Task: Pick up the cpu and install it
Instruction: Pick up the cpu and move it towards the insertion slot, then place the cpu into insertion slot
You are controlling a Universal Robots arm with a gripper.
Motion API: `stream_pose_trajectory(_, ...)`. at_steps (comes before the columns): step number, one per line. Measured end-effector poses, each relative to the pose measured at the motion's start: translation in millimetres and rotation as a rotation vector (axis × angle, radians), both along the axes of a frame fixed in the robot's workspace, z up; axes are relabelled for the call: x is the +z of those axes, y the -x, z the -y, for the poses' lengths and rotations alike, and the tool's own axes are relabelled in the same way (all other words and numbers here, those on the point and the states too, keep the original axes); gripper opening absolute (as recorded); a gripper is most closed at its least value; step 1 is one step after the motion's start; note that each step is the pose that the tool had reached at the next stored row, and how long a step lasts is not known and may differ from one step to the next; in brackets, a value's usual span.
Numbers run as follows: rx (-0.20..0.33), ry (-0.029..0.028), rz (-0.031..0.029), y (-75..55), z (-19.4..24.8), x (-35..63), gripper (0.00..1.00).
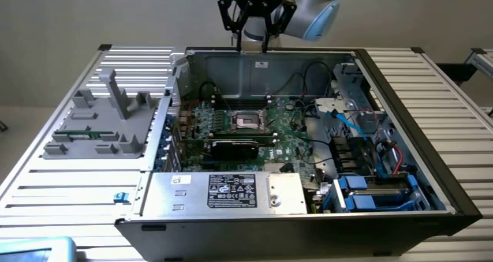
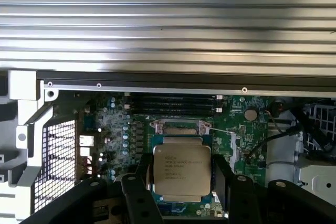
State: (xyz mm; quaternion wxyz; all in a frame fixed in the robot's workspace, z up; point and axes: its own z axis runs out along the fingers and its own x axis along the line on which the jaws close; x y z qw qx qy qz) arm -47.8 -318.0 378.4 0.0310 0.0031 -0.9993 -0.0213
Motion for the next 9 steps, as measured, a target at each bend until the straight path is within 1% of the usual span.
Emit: stream_pose_trajectory(9,0.000,0.0000,-0.0006,0.0,0.0,0.0,0.56)
